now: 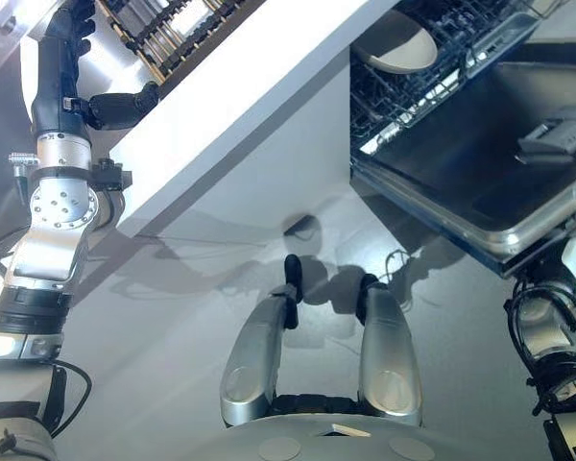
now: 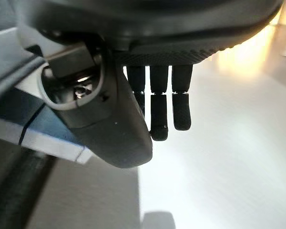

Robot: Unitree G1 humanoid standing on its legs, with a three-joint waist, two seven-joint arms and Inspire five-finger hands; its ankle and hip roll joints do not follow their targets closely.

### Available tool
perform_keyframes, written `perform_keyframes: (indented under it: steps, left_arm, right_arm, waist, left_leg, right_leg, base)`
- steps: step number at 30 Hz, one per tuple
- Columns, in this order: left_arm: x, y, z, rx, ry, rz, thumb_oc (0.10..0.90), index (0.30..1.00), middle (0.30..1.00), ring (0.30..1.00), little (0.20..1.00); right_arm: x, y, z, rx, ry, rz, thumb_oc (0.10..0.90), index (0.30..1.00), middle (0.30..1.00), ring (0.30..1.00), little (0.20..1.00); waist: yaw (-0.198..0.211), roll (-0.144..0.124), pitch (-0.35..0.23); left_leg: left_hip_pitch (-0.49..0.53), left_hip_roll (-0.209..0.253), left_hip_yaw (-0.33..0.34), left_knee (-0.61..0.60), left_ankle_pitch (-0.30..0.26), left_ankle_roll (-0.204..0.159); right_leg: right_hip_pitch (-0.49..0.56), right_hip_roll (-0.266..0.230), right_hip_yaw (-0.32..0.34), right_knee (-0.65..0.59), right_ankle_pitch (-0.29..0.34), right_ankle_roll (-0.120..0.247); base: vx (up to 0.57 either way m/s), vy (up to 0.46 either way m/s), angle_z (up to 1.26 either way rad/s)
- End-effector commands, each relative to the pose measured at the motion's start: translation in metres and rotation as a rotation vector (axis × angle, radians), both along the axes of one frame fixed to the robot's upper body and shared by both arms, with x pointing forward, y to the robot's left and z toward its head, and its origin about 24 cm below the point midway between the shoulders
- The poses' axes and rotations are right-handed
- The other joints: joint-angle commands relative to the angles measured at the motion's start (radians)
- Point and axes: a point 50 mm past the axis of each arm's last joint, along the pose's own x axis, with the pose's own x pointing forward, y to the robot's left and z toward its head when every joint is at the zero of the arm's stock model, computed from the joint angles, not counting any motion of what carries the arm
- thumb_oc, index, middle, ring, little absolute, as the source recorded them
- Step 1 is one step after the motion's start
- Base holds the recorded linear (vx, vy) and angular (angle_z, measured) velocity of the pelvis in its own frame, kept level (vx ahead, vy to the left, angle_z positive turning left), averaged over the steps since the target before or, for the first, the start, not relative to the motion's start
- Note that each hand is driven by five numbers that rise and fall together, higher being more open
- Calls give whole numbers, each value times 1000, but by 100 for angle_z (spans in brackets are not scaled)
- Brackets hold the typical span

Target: Pick up plates and place into dishwasher.

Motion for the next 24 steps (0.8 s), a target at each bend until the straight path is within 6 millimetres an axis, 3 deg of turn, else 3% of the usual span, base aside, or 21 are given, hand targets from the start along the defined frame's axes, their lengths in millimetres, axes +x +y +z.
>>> perform_keyframes:
  steps: [1, 10, 19, 24]
  left_arm:
    - [4, -17, 0, -18, -27, -56, 800, 900, 900, 900, 900]
    - [5, -21, -9, 17, 48, -115, 800, 900, 900, 900, 900]
    - [2, -24, -31, 57, 135, -140, 800, 900, 900, 900, 900]
    - [-1, -23, -42, 60, 186, -159, 800, 900, 900, 900, 900]
  right_arm:
    - [79, 76, 162, -299, -536, 516, 100, 300, 300, 300, 200]
    - [92, 109, 171, -293, -522, 685, 100, 300, 300, 300, 200]
    - [94, 129, 168, -208, -572, 716, 100, 300, 300, 300, 200]
    - [95, 127, 156, -187, -504, 699, 100, 300, 300, 300, 200]
  waist:
    - [33, 7, -32]
    - [84, -51, -89]
    - [130, -107, -163]
    - [145, -130, -222]
  left_leg:
    - [50, -57, 13, 42, -70, 33]
    - [136, -51, -22, 24, -99, 41]
    - [236, -74, -67, -46, -118, 65]
    - [296, -83, -71, -101, -129, 78]
  right_leg:
    - [115, 52, -3, -112, 45, -7]
    - [231, 40, -35, -208, 90, 5]
    - [328, 29, -52, -300, 122, 40]
    - [385, 23, -56, -382, 148, 65]
  base:
    - [79, 30, -8]
    - [148, 38, 7]
    - [170, 83, 18]
    - [182, 149, 21]
